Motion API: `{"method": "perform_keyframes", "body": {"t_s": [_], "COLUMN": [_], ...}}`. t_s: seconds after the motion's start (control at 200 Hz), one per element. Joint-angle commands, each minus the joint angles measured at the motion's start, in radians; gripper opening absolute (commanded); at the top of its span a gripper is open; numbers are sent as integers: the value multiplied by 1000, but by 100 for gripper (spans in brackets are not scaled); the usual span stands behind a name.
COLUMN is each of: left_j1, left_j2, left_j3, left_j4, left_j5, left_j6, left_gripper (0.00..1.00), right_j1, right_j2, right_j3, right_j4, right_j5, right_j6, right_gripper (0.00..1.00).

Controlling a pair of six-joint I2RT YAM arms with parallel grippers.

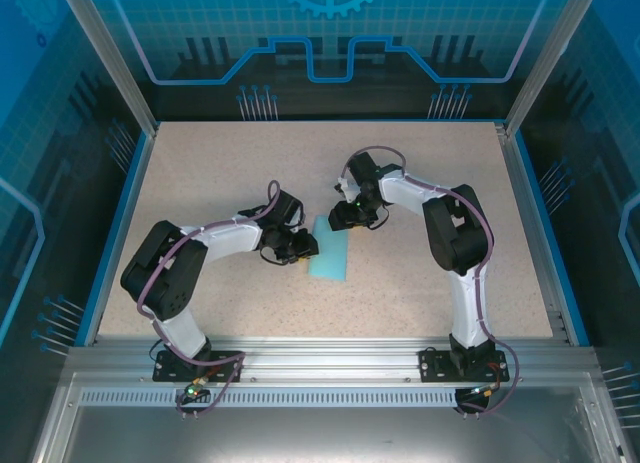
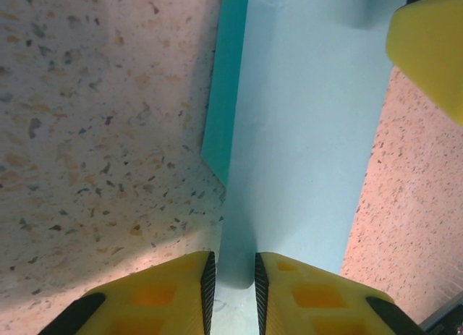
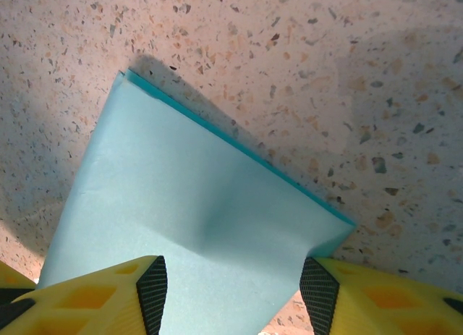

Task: Fold a paper plane with a square sheet of paper (fold left side to right side)
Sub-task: Third fold the triangle at the center of the table.

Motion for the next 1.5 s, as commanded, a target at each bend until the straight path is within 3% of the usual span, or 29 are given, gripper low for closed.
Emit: {"method": "perform_keyframes", "body": {"t_s": [0.0, 0.525, 0.605, 0.755, 0.895, 1.04, 1.251, 1.496], "left_j1": [-3, -3, -3, -3, -9, -12, -14, -16], "left_j2": [-33, -33, -31, -32, -33, -35, -33, -28], "left_j3": [-19, -22, -22, -17, -16, -11, 8, 28], "left_j4": [-28, -26, -21, -18, -11, -7, -19, -43], "left_j5": [-15, -12, -3, 13, 26, 41, 66, 90], "left_j6": [3, -2, -13, -48, -92, -135, -177, -187], "left_gripper": [24, 11, 8, 5, 5, 4, 1, 0], "right_j1": [-8, -8, -9, -14, 6, 102, 351, 595], "right_j2": [62, 27, -26, -197, -394, -597, -846, -815], "right_j3": [4, -11, -37, -156, -332, -543, -851, -925], "right_j4": [-21, 23, 60, 157, 257, 360, 579, 657], "right_j5": [42, 36, 37, 75, 108, 200, 392, 618], "right_j6": [-19, -32, -39, -64, -90, -141, -203, -284], "right_gripper": [57, 59, 61, 77, 82, 83, 82, 80]}}
